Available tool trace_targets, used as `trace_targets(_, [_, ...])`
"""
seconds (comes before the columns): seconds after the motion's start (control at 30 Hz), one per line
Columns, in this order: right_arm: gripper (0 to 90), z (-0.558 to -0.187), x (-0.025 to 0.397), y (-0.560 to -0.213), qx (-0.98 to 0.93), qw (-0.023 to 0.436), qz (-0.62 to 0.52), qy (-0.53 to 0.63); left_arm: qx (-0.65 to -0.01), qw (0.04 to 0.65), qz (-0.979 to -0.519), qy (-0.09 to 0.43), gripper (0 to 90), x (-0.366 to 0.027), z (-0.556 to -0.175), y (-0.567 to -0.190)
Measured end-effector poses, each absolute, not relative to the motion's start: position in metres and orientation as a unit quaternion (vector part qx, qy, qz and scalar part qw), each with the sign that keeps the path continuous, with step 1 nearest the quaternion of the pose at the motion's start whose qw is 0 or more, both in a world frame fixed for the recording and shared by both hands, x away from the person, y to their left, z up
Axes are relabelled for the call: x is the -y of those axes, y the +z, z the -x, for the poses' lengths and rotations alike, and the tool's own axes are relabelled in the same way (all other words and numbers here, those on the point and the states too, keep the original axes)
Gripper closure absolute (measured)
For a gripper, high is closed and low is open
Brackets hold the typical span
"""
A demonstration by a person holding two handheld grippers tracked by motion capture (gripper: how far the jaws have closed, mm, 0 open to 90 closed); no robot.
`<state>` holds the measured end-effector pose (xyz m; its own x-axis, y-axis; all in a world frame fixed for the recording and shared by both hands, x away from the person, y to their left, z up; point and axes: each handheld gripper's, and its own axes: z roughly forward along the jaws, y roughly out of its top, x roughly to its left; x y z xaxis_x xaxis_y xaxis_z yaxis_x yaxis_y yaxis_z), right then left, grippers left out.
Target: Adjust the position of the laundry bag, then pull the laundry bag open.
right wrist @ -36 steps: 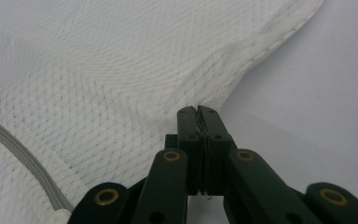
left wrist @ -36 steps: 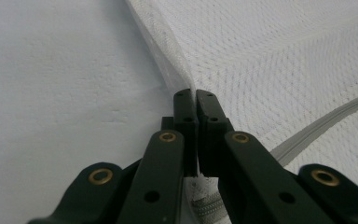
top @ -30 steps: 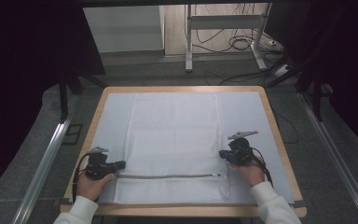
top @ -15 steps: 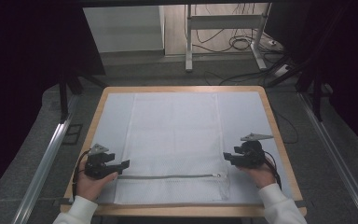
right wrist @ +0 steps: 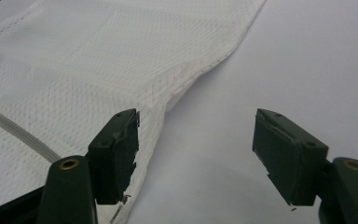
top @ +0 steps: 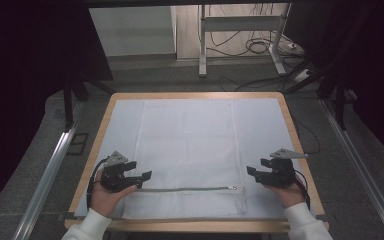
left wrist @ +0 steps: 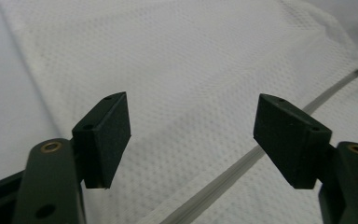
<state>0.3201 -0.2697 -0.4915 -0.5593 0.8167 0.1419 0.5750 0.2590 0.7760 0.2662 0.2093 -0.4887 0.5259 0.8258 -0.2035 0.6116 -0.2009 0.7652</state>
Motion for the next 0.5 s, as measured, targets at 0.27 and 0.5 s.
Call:
trace_targets(0.27, [27.9, -0.31, 0.281, -0.496, -0.773, 0.157, -0.452, 0.417, -0.457, 0.43, -0.769, 0.12, 27.8, -0.196, -0.267, -0.484])
trace_targets(0.5, [27.9, -0.302, 0.284, -0.498, -0.774, 0.167, -0.449, 0.415, -0.443, 0.438, -0.776, 0.1, 30.1, -0.176, -0.271, -0.483])
